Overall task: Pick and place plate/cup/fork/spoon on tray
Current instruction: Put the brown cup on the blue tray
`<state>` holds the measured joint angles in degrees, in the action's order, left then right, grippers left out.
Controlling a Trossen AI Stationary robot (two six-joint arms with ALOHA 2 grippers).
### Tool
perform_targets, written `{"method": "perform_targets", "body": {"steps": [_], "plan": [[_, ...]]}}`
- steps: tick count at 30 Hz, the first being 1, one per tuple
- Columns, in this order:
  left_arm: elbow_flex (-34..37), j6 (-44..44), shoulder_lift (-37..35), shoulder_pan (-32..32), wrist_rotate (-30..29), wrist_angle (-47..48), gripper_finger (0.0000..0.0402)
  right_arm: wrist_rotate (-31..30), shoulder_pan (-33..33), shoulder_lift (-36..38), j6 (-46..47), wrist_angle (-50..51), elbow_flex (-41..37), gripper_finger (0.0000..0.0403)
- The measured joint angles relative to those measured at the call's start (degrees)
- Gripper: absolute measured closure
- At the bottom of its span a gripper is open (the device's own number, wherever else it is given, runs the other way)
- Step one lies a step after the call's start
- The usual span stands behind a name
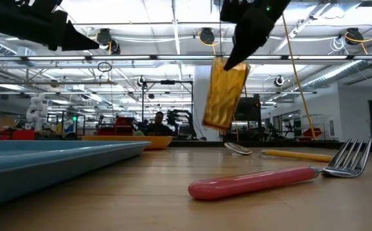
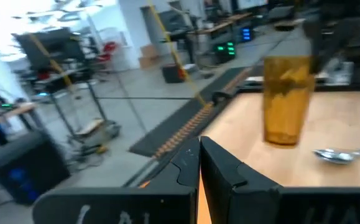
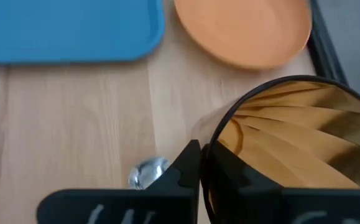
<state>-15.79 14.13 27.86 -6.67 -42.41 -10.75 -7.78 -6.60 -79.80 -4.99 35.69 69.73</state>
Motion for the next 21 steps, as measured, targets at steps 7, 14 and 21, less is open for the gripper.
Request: {"method": "perform_targets", "body": {"steps": [7,14,21], "plan": [[0.0,8.54,0.0,0.0,-0.48,-3.64,0.0385,-3.9,3.53,2.88,-0.04,-6.09,0.17,0.04],[-0.49,4.42,0.0,-0.66,3.27,-5.08,0.0385,-11.71,7.19,1.04,0.37,-6.04,6.83,0.04],[-7.13,-3.03,0.44,-1.96,10.36,5.61,0.0385,-11.54,8.3,-1.2,-2.02,-8.58,12.15,0.04]]}}
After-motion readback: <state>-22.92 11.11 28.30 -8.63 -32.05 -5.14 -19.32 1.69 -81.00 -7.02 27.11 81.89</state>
